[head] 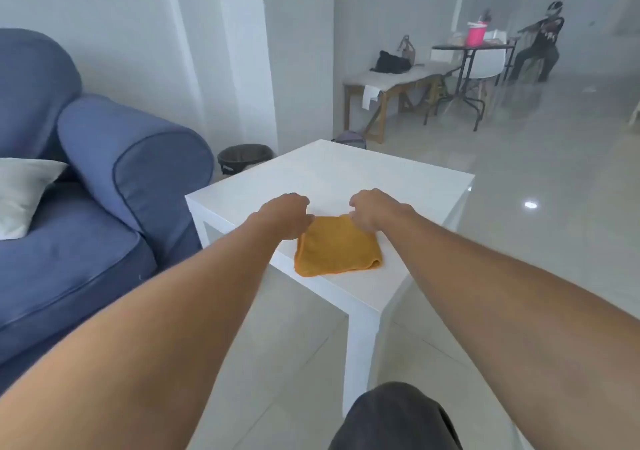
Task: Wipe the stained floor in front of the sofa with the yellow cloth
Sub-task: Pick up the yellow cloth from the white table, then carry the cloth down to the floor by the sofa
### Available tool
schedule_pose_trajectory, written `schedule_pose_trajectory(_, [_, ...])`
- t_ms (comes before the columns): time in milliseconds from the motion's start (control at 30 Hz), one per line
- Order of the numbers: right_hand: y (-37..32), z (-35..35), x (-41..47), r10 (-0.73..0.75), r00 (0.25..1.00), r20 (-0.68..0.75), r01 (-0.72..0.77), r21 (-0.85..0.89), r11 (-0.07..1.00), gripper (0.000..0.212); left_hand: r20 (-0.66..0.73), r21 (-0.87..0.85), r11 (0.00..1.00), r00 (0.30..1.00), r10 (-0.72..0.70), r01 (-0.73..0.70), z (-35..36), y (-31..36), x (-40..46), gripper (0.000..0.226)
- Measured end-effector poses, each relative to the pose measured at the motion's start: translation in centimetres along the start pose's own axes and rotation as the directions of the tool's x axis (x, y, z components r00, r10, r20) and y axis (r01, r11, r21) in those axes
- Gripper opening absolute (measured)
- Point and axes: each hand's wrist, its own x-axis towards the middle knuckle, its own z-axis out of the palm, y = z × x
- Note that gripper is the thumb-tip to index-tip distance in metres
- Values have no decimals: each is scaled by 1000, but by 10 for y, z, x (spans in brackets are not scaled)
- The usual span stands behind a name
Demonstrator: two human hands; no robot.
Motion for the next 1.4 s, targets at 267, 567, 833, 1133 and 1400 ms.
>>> schedule_pose_trajectory(267, [9, 28, 11, -24, 1000, -14, 23, -76, 997, 40, -22, 94, 995, 999, -27, 29, 36, 2, 30, 36])
schedule_pose_trajectory(567, [-14, 18, 0, -84, 966, -243, 69, -71, 995, 24, -173, 16, 996, 981, -87, 91, 17, -15, 8, 24])
schedule_pose_trajectory(833, [-85, -28, -40, -228, 937, -263, 242, 20, 970, 22, -269, -27, 979, 942, -200, 200, -50, -65, -71, 22])
schedule_pose_trajectory(1133, [-237, -22, -101, -505, 850, -150, 524, 157, 837, 22, -304, -22, 902, 857, -417, 431, -98, -175, -229, 19])
schedule_pose_trajectory(1400, [-382, 32, -180, -732, 681, -1, 705, 271, 655, 19, -242, -20, 714, 689, -683, 700, -90, -260, -386, 18])
